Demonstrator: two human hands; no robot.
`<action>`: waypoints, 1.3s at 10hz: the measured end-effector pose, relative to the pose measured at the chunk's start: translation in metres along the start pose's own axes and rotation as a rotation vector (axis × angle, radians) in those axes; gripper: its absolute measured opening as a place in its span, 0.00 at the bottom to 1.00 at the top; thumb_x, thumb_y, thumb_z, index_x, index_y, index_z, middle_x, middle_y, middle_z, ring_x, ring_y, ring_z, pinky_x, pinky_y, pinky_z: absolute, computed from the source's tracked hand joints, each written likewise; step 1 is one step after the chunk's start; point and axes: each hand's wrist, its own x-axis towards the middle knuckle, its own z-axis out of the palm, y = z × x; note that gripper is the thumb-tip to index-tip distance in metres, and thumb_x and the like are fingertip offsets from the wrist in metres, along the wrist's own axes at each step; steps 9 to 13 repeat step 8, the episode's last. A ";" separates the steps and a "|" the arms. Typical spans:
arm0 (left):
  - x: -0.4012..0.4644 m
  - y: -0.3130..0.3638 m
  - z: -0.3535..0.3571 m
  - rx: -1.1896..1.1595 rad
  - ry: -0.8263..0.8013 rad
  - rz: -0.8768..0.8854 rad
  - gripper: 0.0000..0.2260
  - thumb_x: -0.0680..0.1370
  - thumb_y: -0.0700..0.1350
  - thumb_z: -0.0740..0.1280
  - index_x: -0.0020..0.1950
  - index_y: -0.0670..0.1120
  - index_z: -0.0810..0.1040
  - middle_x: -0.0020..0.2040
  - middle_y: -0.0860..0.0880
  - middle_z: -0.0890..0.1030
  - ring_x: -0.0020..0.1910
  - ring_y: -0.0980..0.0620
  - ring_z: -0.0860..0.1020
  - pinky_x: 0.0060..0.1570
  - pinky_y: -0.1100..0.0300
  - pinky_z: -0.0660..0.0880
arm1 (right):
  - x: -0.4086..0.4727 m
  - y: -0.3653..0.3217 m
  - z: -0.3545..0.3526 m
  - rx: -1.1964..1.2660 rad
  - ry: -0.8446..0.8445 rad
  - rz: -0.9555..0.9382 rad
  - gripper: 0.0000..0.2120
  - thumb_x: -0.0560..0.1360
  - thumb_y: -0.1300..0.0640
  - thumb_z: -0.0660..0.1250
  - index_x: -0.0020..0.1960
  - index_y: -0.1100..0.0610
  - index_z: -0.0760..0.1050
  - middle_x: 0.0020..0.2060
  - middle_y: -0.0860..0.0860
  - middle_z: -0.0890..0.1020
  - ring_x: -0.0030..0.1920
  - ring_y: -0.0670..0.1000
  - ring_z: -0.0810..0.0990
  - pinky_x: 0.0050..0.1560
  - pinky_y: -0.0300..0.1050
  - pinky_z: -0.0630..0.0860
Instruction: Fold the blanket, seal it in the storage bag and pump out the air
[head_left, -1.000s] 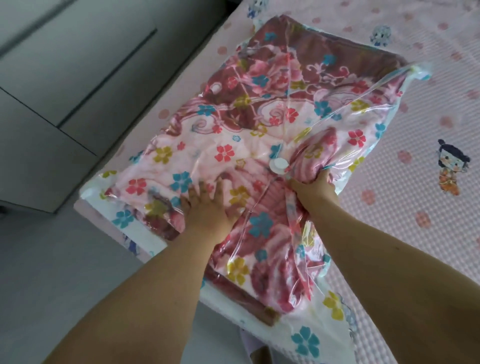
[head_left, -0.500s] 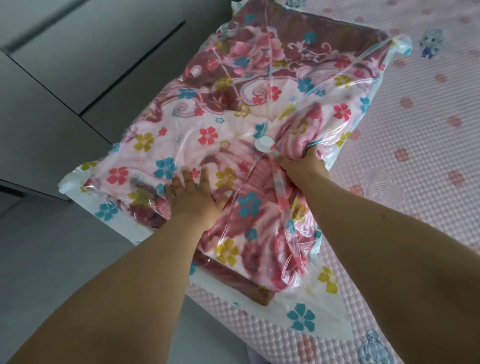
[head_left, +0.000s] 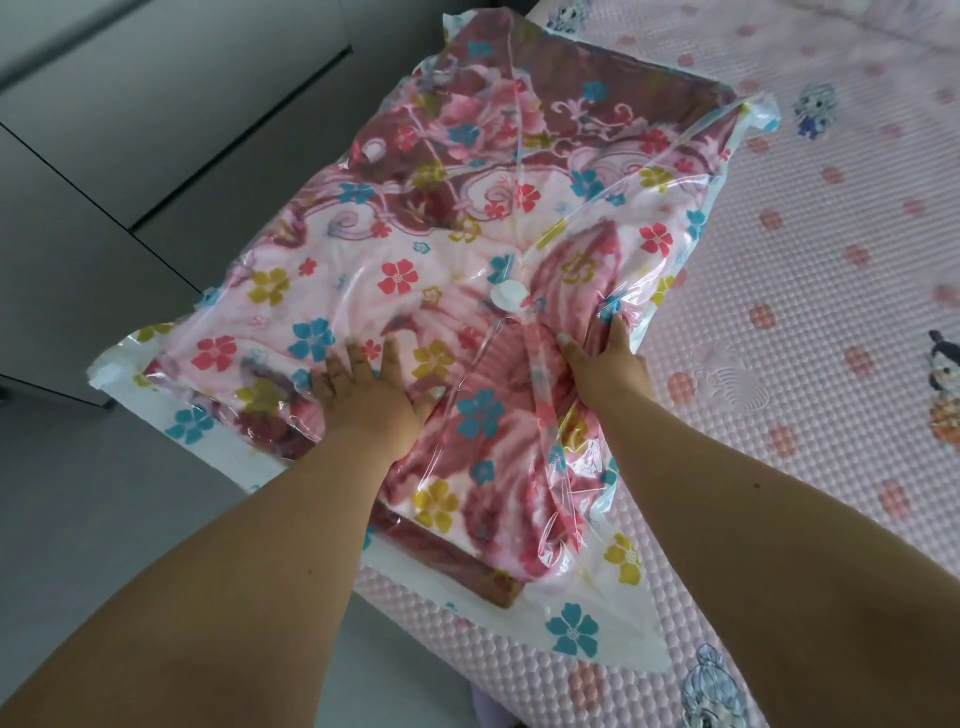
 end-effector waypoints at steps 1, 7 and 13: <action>-0.009 0.007 -0.007 -0.057 0.092 0.072 0.35 0.79 0.65 0.44 0.78 0.48 0.35 0.78 0.39 0.40 0.77 0.37 0.42 0.74 0.40 0.44 | -0.011 -0.010 -0.005 -0.212 0.116 -0.048 0.44 0.73 0.33 0.62 0.79 0.49 0.44 0.72 0.61 0.61 0.72 0.62 0.62 0.68 0.58 0.66; -0.046 0.060 -0.038 -0.034 -0.069 0.223 0.39 0.78 0.68 0.47 0.78 0.46 0.36 0.79 0.42 0.45 0.78 0.43 0.46 0.74 0.41 0.45 | -0.053 -0.024 -0.020 -0.714 -0.218 -0.506 0.35 0.79 0.35 0.46 0.79 0.52 0.42 0.79 0.50 0.43 0.78 0.53 0.40 0.77 0.56 0.46; -0.056 0.064 -0.042 -0.033 0.002 0.222 0.39 0.78 0.68 0.48 0.79 0.44 0.40 0.79 0.42 0.50 0.78 0.43 0.50 0.74 0.42 0.47 | -0.059 -0.022 -0.029 -0.650 -0.210 -0.524 0.34 0.80 0.37 0.47 0.79 0.52 0.44 0.79 0.51 0.45 0.78 0.54 0.42 0.76 0.56 0.48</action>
